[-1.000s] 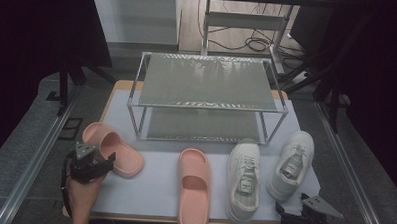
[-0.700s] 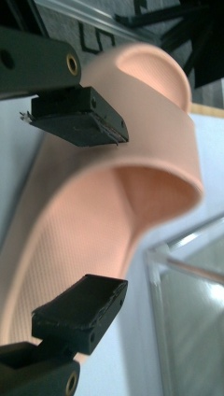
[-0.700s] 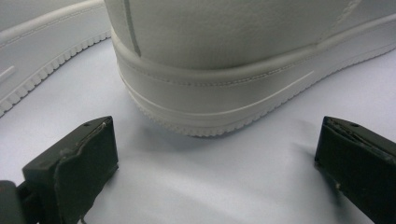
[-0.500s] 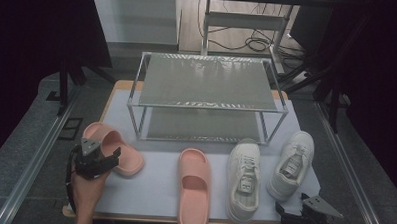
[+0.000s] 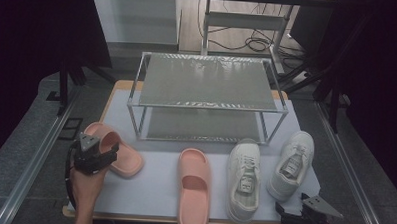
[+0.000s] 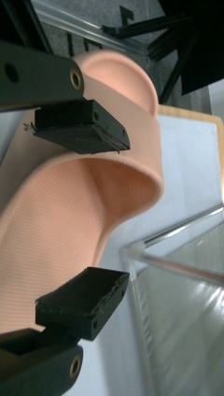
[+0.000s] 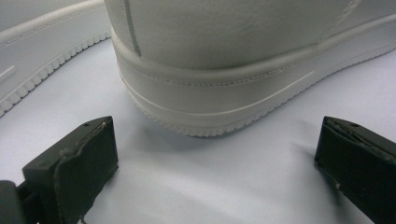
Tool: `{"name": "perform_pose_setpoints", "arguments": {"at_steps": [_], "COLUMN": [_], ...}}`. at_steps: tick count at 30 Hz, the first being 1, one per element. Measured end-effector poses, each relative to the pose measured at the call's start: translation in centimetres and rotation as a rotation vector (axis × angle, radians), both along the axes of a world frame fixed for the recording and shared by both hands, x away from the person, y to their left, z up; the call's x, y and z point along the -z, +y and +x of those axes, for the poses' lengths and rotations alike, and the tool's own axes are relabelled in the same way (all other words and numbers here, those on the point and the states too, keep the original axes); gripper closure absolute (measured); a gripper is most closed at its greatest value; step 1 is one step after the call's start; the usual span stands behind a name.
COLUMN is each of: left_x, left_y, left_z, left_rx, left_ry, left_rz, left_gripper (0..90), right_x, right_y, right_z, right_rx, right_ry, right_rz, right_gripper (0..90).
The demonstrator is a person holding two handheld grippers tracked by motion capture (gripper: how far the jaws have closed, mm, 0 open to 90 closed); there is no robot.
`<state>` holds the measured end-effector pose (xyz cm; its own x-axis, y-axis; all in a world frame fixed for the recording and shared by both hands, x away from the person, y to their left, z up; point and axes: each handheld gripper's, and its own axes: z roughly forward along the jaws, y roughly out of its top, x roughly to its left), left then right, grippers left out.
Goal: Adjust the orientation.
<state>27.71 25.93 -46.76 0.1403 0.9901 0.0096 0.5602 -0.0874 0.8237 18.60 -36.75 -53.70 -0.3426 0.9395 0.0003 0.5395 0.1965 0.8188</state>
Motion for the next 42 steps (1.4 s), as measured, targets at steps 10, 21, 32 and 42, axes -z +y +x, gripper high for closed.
{"name": "perform_pose_setpoints", "arguments": {"at_steps": [10, 21, 32, 42], "left_x": [2.4, 2.8, 2.3, 0.9], "left_y": [2.0, 3.0, 3.7, 4.3], "left_z": [0.7, 0.4, -0.1, -1.6], "left_rx": [-0.149, -0.182, -0.198, -0.122], "left_ry": [0.107, 0.101, 0.085, 0.09], "left_rz": [0.001, -0.001, 0.073, 0.079], "left_gripper": [26.6, 62.4, 82.5, 83.5], "right_x": [0.0, 0.0, 0.0, 0.0], "right_y": [0.0, 0.0, 0.0, 0.0], "right_z": [0.0, 0.0, 0.0, 0.0], "right_rx": [0.001, 0.0, 0.0, 0.001], "right_ry": [0.0, 0.0, 0.0, 0.0], "right_rz": [0.0, 0.0, 0.0, 0.0], "right_gripper": [0.0, 0.0, 0.0, 0.0]}}
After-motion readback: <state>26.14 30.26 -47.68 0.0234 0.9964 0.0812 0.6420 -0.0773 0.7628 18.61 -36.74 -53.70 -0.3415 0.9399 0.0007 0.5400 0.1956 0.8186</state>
